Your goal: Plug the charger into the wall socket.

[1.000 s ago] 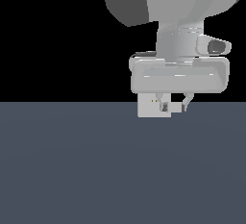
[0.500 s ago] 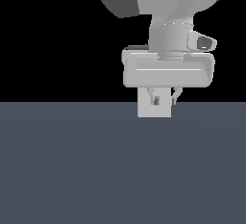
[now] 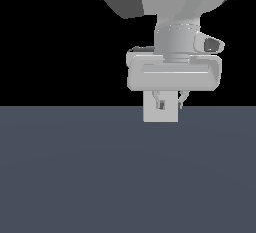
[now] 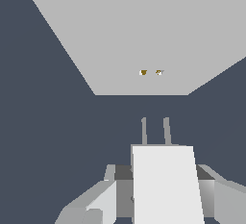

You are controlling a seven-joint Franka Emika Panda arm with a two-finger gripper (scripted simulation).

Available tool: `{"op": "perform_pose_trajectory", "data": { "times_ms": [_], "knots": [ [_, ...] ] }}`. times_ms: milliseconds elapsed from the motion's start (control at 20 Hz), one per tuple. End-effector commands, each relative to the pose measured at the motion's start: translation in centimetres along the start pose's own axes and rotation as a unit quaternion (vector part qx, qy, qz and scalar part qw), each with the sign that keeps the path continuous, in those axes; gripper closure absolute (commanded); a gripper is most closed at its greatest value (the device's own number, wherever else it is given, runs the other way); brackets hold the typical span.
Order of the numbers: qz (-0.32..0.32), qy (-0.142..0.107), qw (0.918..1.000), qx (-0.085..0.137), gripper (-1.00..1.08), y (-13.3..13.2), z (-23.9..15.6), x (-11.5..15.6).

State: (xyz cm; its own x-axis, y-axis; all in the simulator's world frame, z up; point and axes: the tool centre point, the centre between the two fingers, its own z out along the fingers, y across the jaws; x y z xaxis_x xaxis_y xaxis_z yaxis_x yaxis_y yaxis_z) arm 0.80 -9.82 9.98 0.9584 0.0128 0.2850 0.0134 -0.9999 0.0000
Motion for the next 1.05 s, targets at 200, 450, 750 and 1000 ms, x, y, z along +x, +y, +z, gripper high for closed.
{"op": "perform_pose_trajectory", "data": {
  "times_ms": [200,450,750,1000],
  "knots": [
    [0.0,0.0,1.0,0.0,1.08,0.0,0.3,1.1],
    [0.0,0.0,1.0,0.0,1.08,0.0,0.8,2.8],
    [0.0,0.0,1.0,0.0,1.08,0.0,1.3,4.4],
    [0.0,0.0,1.0,0.0,1.08,0.0,1.4,4.7]
  ]
}}
